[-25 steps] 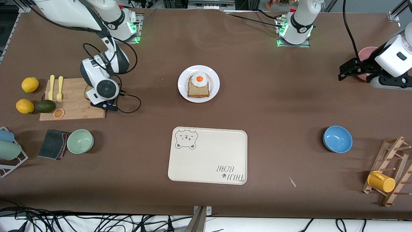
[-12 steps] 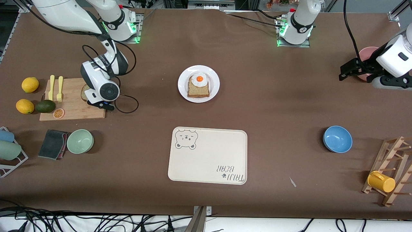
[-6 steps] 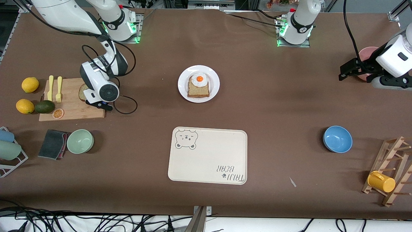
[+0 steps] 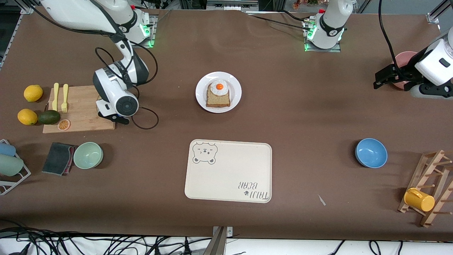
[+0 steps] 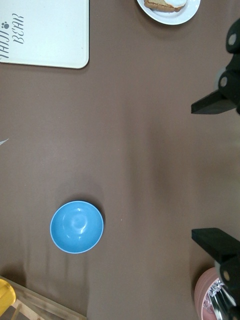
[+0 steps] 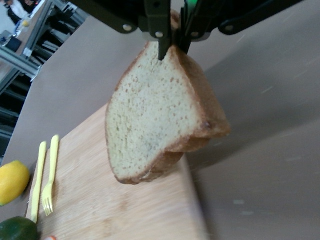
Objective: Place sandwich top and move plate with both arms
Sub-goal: 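Carry the bread slice with the right gripper over the white plate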
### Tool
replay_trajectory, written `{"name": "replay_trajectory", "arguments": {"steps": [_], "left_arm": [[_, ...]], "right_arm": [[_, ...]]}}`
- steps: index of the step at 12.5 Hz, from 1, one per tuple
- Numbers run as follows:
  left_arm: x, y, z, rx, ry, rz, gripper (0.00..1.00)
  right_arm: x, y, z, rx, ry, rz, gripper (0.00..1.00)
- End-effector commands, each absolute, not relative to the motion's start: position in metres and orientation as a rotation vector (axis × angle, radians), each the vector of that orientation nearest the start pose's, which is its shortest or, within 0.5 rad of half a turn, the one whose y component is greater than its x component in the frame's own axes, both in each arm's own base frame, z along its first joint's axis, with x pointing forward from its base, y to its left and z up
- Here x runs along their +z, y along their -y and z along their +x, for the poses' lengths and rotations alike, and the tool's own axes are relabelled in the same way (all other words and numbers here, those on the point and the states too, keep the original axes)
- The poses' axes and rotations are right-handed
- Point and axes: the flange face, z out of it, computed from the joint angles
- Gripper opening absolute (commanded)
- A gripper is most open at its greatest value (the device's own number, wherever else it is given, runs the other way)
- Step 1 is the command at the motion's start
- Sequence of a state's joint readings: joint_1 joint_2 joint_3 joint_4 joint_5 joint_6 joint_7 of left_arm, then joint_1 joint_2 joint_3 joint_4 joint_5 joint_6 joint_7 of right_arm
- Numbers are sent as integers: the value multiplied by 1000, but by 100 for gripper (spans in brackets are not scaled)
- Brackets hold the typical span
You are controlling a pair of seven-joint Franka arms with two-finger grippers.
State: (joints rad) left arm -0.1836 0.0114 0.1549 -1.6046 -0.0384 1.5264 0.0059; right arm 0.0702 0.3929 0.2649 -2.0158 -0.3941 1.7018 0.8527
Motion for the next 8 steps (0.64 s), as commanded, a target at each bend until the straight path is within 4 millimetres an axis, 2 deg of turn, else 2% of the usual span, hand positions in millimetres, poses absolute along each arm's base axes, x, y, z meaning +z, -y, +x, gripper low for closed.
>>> {"name": "replay_trajectory", "arguments": {"steps": [1, 4, 5, 7, 8], "left_arm": [[602, 17, 553, 155, -26, -3193, 100], [603, 19, 553, 156, -29, -3204, 100], [602, 19, 553, 158, -29, -3205, 100], [602, 18, 553, 158, -26, -3206, 100], [602, 18, 553, 158, -26, -3206, 100]], "right_arm": [[283, -192, 514, -547, 383, 2565, 0], [315, -281, 489, -468, 214, 2664, 0], [320, -296, 484, -456, 192, 2678, 0], [334, -346, 452, -421, 226, 2706, 0], [338, -379, 430, -382, 238, 2719, 0]]}}
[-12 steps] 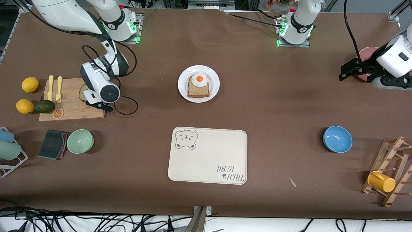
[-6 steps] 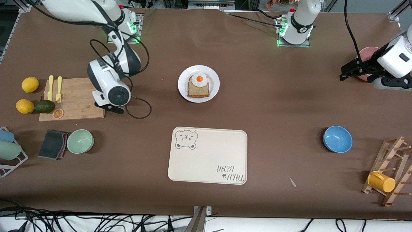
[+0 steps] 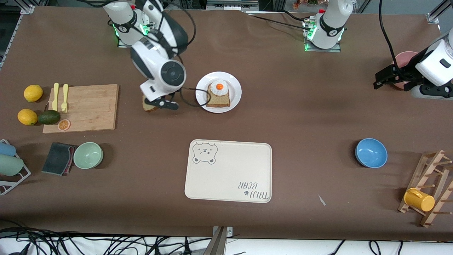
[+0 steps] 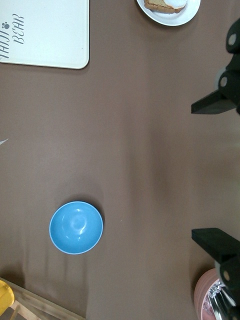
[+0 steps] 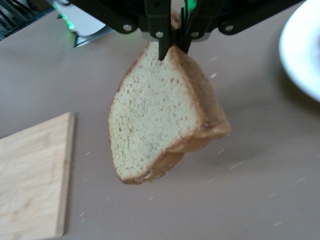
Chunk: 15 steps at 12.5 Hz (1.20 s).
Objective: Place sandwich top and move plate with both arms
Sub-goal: 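Carry the bread slice with the right gripper over the white plate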
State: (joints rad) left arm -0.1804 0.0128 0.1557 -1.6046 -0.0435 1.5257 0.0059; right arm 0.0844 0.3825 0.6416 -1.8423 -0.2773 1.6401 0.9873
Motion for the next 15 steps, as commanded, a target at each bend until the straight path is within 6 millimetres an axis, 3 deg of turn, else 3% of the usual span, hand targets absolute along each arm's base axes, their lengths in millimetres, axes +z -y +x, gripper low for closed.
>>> {"name": "replay_trajectory", "arguments": {"steps": [1, 3, 5, 8, 10, 13, 15], "left_arm": [[602, 18, 553, 158, -26, -3207, 100], [603, 19, 553, 156, -26, -3206, 100], [603, 19, 553, 156, -29, -3207, 100], [603, 19, 553, 156, -29, -3207, 100], [603, 19, 553, 156, -29, -3207, 100], [603, 19, 553, 156, -26, -3207, 100], [603, 19, 553, 156, -29, -3207, 100]], "right_arm": [[338, -405, 414, 434, -299, -3460, 0], [334, -461, 373, 341, -156, -3425, 0], [340, -505, 372, 301, -89, -3367, 0], [338, -551, 376, 271, -204, -3310, 0], [313, -563, 368, 226, -195, -3348, 0], [286, -564, 365, 252, -217, -3376, 0], [283, -567, 360, 259, -226, -3380, 0]]}}
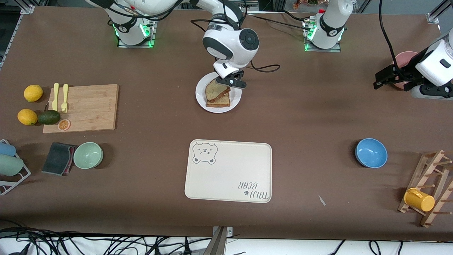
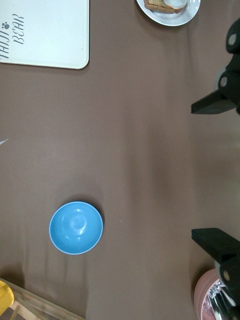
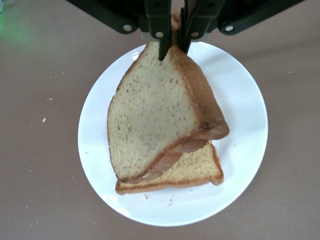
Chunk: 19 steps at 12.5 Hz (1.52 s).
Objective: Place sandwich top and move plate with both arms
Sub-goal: 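Lower the bread onto the plate's bread and open the right gripper, then withdraw the right gripper while the left gripper reaches toward the plate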
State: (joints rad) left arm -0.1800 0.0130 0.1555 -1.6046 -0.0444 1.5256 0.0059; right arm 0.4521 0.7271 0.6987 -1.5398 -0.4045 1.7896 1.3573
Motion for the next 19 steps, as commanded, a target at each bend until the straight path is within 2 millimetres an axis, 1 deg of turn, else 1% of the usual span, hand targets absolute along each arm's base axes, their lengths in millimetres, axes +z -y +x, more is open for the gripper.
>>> {"name": "replay_trajectory", "arguments": {"steps": [1, 2, 3, 4, 5, 7, 9, 10, 11, 12, 14, 15, 17, 18, 19], "left_arm": [[603, 19, 553, 156, -26, -3206, 100], [603, 19, 552, 158, -26, -3207, 100], [602, 19, 552, 166, -29, -3207, 100], [602, 19, 552, 166, -29, -3207, 100], [602, 19, 552, 163, -31, -3207, 100], [602, 19, 552, 163, -31, -3207, 100], [602, 19, 552, 163, -34, -3207, 100], [602, 19, 552, 163, -34, -3207, 100], [602, 19, 552, 163, -36, -3207, 100], [602, 19, 552, 165, -37, -3207, 100], [601, 18, 553, 167, -39, -3205, 100], [596, 14, 554, 174, -26, -3205, 100], [591, 8, 554, 191, -8, -3204, 100], [586, 8, 554, 208, -7, -3205, 100], [579, 15, 551, 231, -28, -3204, 100]], "right_arm": [[284, -566, 361, 260, -237, -3383, 12], [284, -566, 362, 258, -259, -3376, 72], [290, -568, 366, 233, -309, -3364, 100], [301, -569, 375, 218, -350, -3340, 100], [308, -566, 382, 213, -364, -3329, 100], [313, -558, 397, 205, -395, -3317, 100], [336, -533, 438, 189, -459, -3272, 100], [354, -517, 455, 169, -471, -3254, 100], [378, -495, 475, 166, -517, -3229, 100], [395, -473, 492, 163, -561, -3207, 100], [423, -423, 531, 137, -548, -3179, 100], [432, -393, 549, 155, -534, -3173, 100], [445, -342, 578, 174, -551, -3142, 100], [449, -322, 588, 194, -602, -3112, 100], [458, -305, 595, 172, -638, -3103, 100]]}}
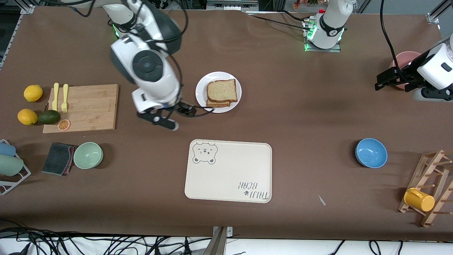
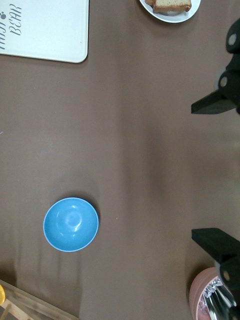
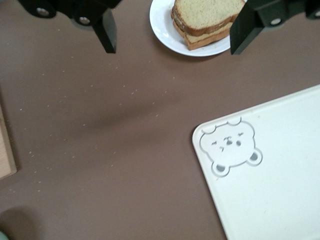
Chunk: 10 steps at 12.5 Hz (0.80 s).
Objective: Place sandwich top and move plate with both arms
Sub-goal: 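Withdraw the right gripper while the left gripper reaches toward the plate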
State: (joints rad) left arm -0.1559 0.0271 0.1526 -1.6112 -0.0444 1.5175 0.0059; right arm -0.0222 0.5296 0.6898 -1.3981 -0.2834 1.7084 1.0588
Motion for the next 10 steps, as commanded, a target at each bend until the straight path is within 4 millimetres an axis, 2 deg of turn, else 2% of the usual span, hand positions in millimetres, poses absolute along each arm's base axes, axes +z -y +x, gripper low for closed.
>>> {"name": "replay_trajectory", "arguments": {"steps": [1, 2, 4, 7, 8, 9, 10], "left_arm": [[570, 26, 551, 259, -56, -3198, 100], [559, 33, 549, 293, -74, -3188, 100], [547, 34, 550, 330, -80, -3183, 100], [531, 33, 549, 373, -80, -3178, 100], [521, 33, 553, 373, -75, -3177, 100], [503, 36, 555, 364, -79, -3180, 100], [487, 49, 557, 315, -109, -3183, 100]], "right_arm": [[467, -283, 604, 153, -638, -3097, 100], [480, -266, 609, 115, -588, -3104, 100], [491, -231, 615, 144, -534, -3142, 100], [548, -164, 612, 52, -348, -3208, 100], [564, -139, 607, 73, -372, -3146, 100], [569, -115, 606, 102, -379, -3096, 100], [565, -94, 606, 167, -328, -3096, 100]]}}
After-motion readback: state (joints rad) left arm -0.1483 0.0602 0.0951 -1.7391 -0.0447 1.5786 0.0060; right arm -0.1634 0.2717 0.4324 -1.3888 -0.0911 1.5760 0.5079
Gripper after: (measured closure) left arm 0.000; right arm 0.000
